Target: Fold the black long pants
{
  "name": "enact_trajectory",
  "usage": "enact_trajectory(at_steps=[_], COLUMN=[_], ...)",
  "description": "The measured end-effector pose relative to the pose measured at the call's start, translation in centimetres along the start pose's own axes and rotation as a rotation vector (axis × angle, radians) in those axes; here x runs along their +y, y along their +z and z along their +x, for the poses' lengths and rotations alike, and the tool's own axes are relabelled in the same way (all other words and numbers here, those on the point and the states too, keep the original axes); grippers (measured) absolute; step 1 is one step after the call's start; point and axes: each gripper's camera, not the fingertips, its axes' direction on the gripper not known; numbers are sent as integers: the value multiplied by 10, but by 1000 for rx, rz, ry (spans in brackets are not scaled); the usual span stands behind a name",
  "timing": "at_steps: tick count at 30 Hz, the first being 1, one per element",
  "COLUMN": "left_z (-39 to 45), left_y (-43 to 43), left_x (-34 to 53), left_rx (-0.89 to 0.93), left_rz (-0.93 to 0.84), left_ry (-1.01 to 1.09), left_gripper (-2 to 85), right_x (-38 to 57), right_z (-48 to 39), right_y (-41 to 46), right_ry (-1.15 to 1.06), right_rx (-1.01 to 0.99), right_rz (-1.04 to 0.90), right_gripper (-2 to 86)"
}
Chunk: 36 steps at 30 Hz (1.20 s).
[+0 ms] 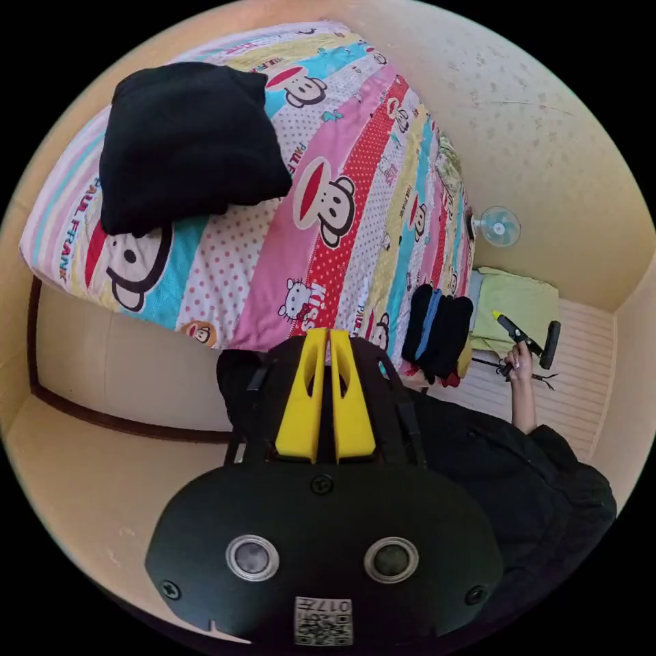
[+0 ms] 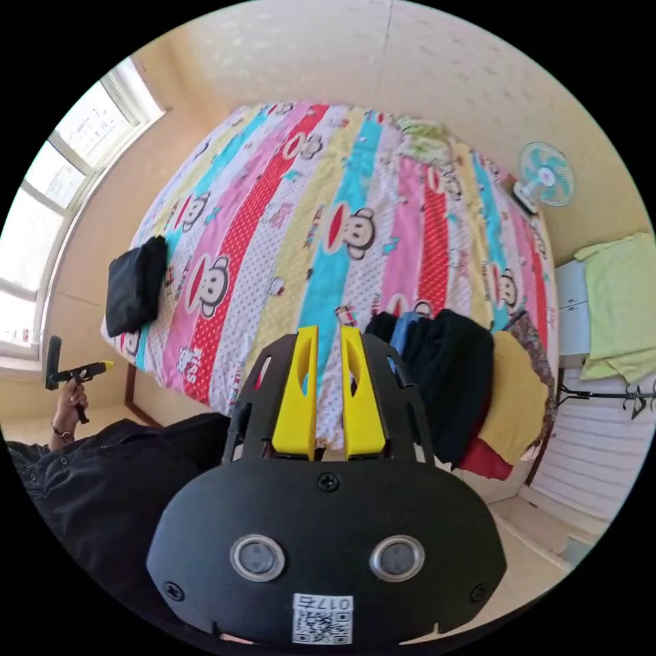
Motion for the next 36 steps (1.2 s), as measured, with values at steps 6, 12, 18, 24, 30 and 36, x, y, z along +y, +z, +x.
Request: enact_trajectory(at_steps=[6,12,18,24,30,36], left_z=[142,226,323,428,455,421], left_y=[80,181,278,349,403,411], left_x=[-22,-14,-10,2,6,-4], left_rx=[-161,-98,-40,-100,-118,-143], left_rz=[-118,-261,-338,-341,-362,-264], left_ry=[364,506,671,844,830,673], left_gripper=[-5,14,59,70,75,93], right_x=[163,312,345,272,211,181], right_z=[46,140,147,168,216,147], right_y=[-128,-61,12,65,143,44], right_ry=[176,535,498,270,269,-2], right_rx=[356,67,-10,-40,-415,-633], right_rz=[550,371,156,37,-74,235], right_gripper=[49,18,57,116,95,34])
